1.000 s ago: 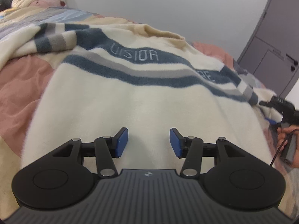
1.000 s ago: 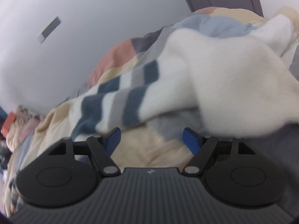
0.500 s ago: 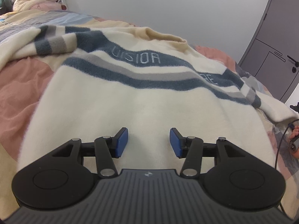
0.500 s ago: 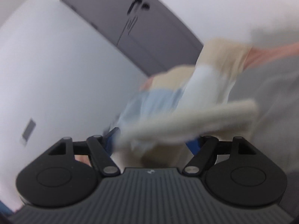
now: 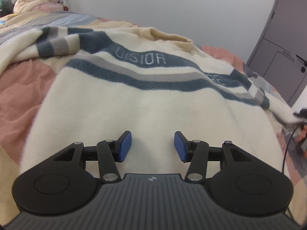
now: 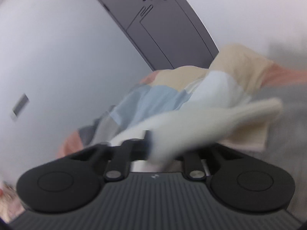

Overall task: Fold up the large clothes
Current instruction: 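Grasp the blanket corner with the right gripper and lift it, then lower the blanket corner onto the bed and open the right gripper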

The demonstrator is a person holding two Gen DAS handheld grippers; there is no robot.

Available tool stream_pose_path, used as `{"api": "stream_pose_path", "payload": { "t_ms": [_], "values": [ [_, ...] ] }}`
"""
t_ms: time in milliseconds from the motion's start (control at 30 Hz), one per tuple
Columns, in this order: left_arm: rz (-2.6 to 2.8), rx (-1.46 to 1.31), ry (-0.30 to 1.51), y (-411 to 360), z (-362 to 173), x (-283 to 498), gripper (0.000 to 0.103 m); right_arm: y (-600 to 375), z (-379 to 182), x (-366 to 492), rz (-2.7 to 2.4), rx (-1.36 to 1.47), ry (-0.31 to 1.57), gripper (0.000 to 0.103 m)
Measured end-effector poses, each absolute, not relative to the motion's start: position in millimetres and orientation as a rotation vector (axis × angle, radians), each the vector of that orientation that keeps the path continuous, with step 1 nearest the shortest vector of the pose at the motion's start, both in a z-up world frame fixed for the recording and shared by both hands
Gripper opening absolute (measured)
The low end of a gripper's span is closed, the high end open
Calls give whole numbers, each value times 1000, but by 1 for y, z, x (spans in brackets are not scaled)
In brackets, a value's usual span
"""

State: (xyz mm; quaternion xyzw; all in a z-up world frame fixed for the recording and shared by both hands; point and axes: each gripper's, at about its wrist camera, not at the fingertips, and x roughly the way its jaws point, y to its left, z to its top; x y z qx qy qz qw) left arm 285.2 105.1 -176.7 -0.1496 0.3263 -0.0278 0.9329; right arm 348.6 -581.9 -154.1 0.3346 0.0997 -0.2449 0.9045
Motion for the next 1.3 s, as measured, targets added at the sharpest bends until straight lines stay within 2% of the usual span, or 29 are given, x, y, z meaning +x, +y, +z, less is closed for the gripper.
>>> {"api": "stream_pose_path", "payload": {
  "t_ms": [200, 367, 600, 767, 900, 1033, 1300],
  "values": [
    [-46, -274, 677, 108, -176, 282, 55, -602, -111, 374, -478, 590, 228, 11],
    [-42, -289, 697, 110, -172, 284, 55, -599, -55, 396, -452, 497, 216, 11],
    [-37, -311, 683, 116, -157, 273, 55, -499, 36, 429, -256, 163, 167, 11],
    [-26, -338, 626, 127, -140, 257, 55, -391, 74, 430, -11, -53, 150, 12],
    [-34, -365, 565, 138, -124, 242, 55, -312, 71, 423, 161, -209, 159, 12],
    [-26, -409, 532, 153, -117, 230, 55, -232, 45, 393, 304, -371, 183, 12],
    [-3, -437, 454, 172, -108, 213, 56, -114, -63, 301, 553, -618, 316, 13]
  ]
}}
